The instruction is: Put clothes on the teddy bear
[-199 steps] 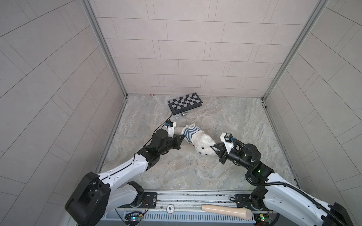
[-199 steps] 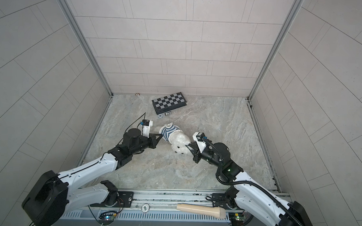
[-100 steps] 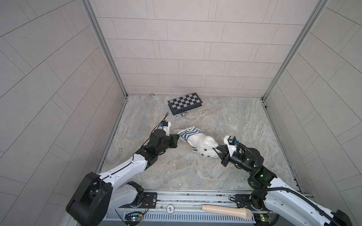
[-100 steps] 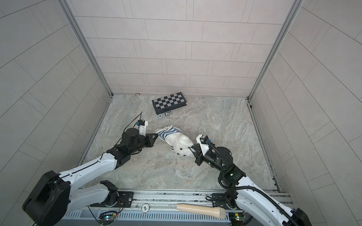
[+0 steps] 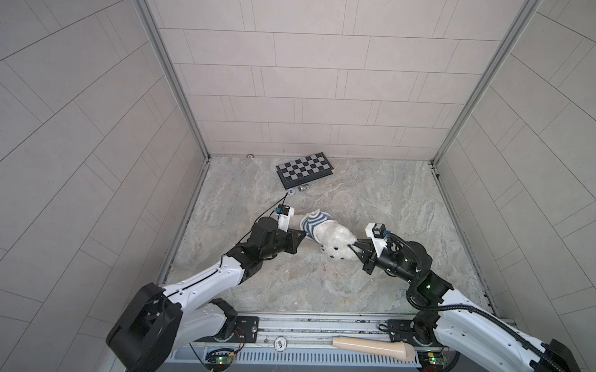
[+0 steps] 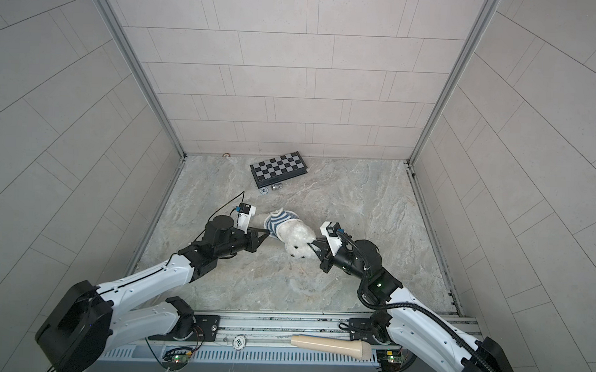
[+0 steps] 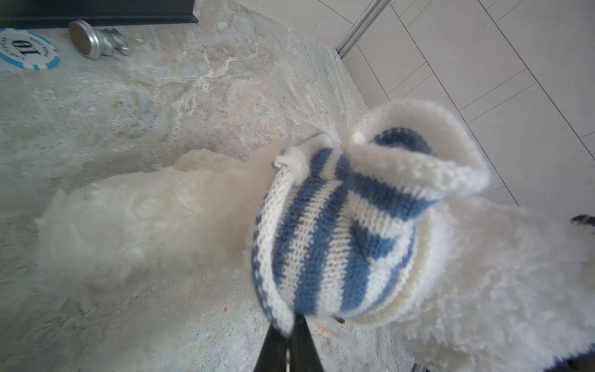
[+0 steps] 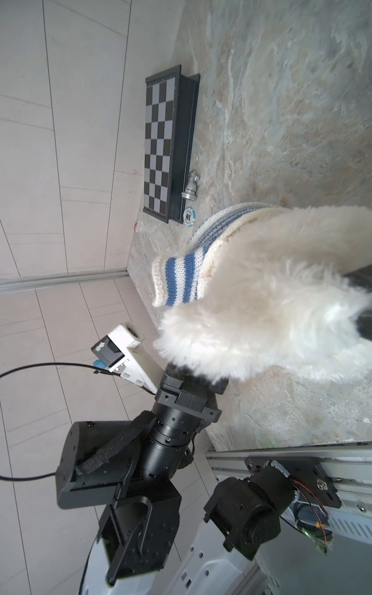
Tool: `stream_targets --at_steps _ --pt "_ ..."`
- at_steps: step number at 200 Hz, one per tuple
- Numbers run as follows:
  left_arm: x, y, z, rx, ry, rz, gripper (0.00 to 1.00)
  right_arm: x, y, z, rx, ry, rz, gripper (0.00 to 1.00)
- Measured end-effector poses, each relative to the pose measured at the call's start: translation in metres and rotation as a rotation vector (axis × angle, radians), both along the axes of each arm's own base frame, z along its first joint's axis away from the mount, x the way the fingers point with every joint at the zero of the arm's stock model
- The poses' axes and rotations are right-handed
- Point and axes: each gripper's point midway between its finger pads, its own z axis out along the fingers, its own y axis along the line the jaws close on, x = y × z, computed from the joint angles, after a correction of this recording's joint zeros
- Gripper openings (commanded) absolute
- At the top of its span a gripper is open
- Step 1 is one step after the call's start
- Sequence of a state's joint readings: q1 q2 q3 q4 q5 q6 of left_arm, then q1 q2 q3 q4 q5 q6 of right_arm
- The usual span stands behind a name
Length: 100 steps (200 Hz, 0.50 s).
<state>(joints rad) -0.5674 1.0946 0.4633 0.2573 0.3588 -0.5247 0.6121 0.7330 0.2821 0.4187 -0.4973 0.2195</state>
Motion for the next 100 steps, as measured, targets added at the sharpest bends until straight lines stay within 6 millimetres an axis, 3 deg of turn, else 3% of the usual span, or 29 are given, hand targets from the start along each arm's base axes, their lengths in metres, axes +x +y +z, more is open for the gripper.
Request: stream_targets --at_steps 17,32,100 --pt "-0.001 0.009 0.004 0.009 -0.005 0.025 0.35 -0.008 0.003 0.003 -0.009 -0.030 0.047 0.00" --pt "-0.003 0.016 0.006 0.018 0.001 0.048 0.44 -0.014 0.005 0.006 -0.012 -0.063 0.085 0.00" --pt "-0.022 0.046 0.023 0.073 0.090 0.095 0.49 -0.028 0.011 -0.008 -0.117 -0.144 0.181 0.00"
